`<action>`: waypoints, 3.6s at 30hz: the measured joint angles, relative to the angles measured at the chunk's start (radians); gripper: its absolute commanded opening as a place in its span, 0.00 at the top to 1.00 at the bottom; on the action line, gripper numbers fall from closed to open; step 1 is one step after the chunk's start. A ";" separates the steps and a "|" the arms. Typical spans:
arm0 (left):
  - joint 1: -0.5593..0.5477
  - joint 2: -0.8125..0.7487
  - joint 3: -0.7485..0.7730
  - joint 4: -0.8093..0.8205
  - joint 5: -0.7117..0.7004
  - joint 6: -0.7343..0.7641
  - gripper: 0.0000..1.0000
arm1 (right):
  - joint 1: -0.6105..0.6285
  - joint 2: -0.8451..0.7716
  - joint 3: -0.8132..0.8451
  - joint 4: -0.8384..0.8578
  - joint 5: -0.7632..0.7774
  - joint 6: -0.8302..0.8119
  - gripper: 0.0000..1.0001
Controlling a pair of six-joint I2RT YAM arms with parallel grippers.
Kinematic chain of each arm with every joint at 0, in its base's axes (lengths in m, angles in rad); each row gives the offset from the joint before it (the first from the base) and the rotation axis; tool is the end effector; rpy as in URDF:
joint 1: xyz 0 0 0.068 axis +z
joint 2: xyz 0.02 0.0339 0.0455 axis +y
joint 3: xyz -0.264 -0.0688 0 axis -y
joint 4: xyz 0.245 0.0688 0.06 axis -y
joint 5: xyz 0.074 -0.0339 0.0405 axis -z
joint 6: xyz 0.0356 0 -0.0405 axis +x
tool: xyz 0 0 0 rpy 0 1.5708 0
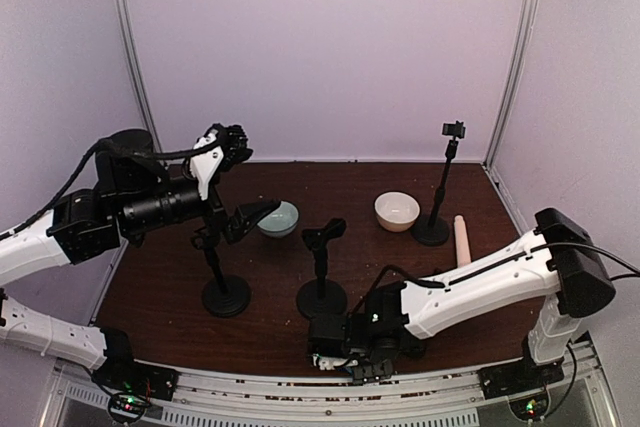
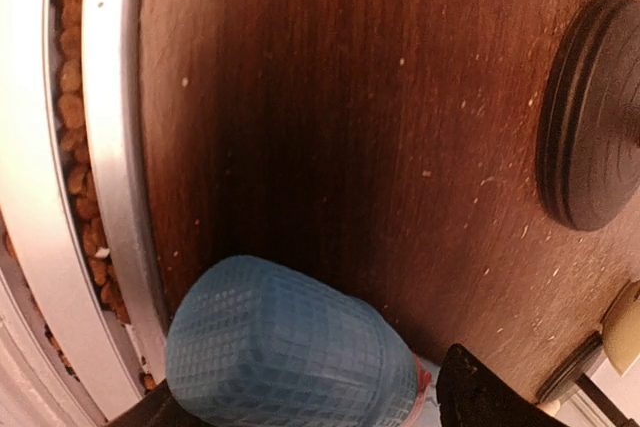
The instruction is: Attach the microphones to the stand
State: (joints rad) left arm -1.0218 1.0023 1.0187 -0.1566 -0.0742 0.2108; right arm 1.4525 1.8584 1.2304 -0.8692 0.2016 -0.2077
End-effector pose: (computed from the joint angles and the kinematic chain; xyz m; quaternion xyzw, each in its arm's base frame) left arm 0.1224 -0.1951 0.3847 0.4162 0.6297 -0.2328 0.6133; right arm 0.0468 0.3332 0.1627 -0.7313 0.6737 -0.0604 0.0884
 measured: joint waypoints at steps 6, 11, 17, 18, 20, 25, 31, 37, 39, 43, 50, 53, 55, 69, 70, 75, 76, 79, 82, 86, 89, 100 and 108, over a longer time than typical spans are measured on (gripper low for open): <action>0.000 0.000 -0.001 0.000 0.002 0.001 0.02 | -0.043 0.024 0.090 0.036 -0.020 -0.077 0.36; 0.000 0.000 -0.011 0.003 0.002 0.006 0.02 | -0.077 0.066 0.156 0.072 -0.041 -0.126 0.42; 0.000 0.000 -0.017 0.003 0.000 0.012 0.02 | -0.083 0.084 0.159 0.103 -0.046 -0.166 0.40; 0.000 0.000 -0.017 0.003 0.000 0.012 0.02 | -0.084 0.087 0.161 0.102 -0.048 -0.171 0.40; 0.000 0.000 -0.017 0.003 0.001 0.013 0.02 | -0.086 0.101 0.175 0.098 -0.058 -0.179 0.40; 0.000 0.001 -0.017 0.003 0.002 0.015 0.02 | -0.114 0.143 0.192 0.095 -0.094 -0.190 0.40; 0.000 0.002 -0.017 0.003 0.001 0.019 0.02 | -0.126 0.165 0.206 0.069 -0.124 -0.212 0.42; 0.000 0.002 -0.017 0.003 0.000 0.026 0.02 | -0.126 0.166 0.206 0.069 -0.113 -0.229 0.58; 0.000 0.002 -0.017 0.003 0.000 0.027 0.02 | -0.124 0.166 0.206 0.069 -0.108 -0.233 0.61; 0.000 0.002 -0.017 0.003 -0.001 0.033 0.02 | -0.120 0.158 0.206 0.073 -0.086 -0.238 0.68; 0.000 -0.003 -0.026 0.004 -0.022 0.056 0.02 | -0.090 0.028 0.209 0.067 -0.043 -0.242 0.72; 0.000 -0.011 -0.032 0.002 -0.025 0.078 0.02 | -0.068 -0.073 0.227 0.048 -0.064 -0.232 0.74; 0.000 -0.025 -0.033 -0.002 -0.024 0.099 0.02 | -0.057 -0.147 0.240 0.048 -0.097 -0.213 0.75; -0.108 -0.032 0.098 -0.264 0.005 0.055 0.21 | -0.110 -0.619 0.008 0.256 -0.312 -0.002 0.83; -0.139 -0.040 0.080 -0.266 0.004 0.038 0.22 | -0.120 -0.638 -0.005 0.276 -0.315 0.011 0.84; -0.296 0.002 0.031 -0.247 0.005 -0.051 0.22 | -0.159 -0.711 -0.036 0.365 -0.320 0.079 0.85; -0.317 0.027 0.031 -0.231 0.007 -0.065 0.22 | -0.164 -0.719 -0.037 0.381 -0.319 0.090 0.85; -0.357 0.108 0.032 -0.179 0.010 -0.102 0.24 | -0.170 -0.745 -0.050 0.434 -0.301 0.117 0.86; -0.363 0.169 0.032 -0.128 0.006 -0.130 0.25 | -0.173 -0.784 -0.090 0.492 -0.286 0.145 0.86; -0.363 0.236 0.048 -0.051 -0.004 -0.163 0.32 | -0.174 -0.803 -0.110 0.535 -0.283 0.172 0.85; -0.363 0.278 0.066 0.017 -0.017 -0.193 0.32 | -0.174 -0.804 -0.111 0.560 -0.292 0.190 0.85; -0.363 0.341 0.068 0.211 -0.007 -0.274 0.49 | -0.174 -0.804 -0.123 0.631 -0.340 0.241 0.86; -0.363 0.341 0.068 0.254 -0.007 -0.283 0.82 | -0.178 -0.805 -0.129 0.650 -0.351 0.249 0.83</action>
State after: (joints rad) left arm -1.3849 1.3430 1.0863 0.0975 -0.0814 -0.0727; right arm 1.2747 1.0538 1.1011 -0.2192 -0.1497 0.0410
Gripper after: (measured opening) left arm 0.404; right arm 0.420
